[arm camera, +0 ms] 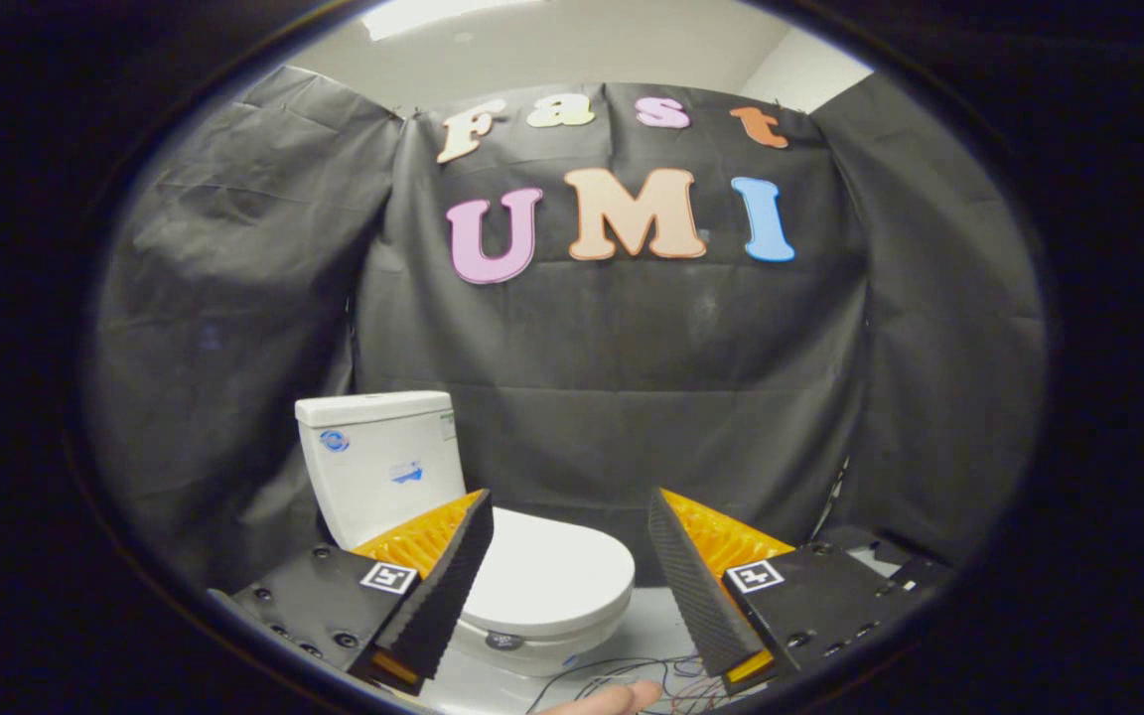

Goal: Open the toilet lid.

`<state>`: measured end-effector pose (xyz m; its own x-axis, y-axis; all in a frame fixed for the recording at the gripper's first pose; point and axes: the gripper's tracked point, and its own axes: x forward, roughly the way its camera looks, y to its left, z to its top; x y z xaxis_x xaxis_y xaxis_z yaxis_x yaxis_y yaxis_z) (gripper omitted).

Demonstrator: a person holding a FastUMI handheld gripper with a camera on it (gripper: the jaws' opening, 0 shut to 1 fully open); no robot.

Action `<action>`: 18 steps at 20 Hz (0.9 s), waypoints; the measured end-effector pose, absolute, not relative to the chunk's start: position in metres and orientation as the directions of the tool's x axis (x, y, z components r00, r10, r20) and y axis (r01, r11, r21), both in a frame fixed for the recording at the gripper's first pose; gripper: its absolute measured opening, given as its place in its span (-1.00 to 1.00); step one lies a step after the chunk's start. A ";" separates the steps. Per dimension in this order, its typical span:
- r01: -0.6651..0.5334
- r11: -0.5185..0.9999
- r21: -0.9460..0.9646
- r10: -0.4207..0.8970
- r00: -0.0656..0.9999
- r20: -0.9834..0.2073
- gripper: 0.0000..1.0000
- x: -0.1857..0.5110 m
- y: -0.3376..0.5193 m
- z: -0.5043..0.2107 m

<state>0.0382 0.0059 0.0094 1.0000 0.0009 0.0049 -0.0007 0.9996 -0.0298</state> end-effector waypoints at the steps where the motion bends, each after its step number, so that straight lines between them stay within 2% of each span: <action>1: -0.005 0.999 -0.035 0.004 1.000 -0.002 0.95 0.043 0.007 0.003; 7: -0.044 0.990 -0.136 0.037 0.998 -0.058 0.96 0.074 0.029 -0.014; 12: -0.112 0.993 -0.048 0.109 0.993 -0.050 0.96 0.099 0.065 -0.034; 15: -0.091 0.995 0.050 0.095 0.993 -0.069 0.96 0.110 0.078 -0.061; 18: -0.021 0.985 0.170 0.032 0.998 -0.061 0.96 0.119 0.082 -0.079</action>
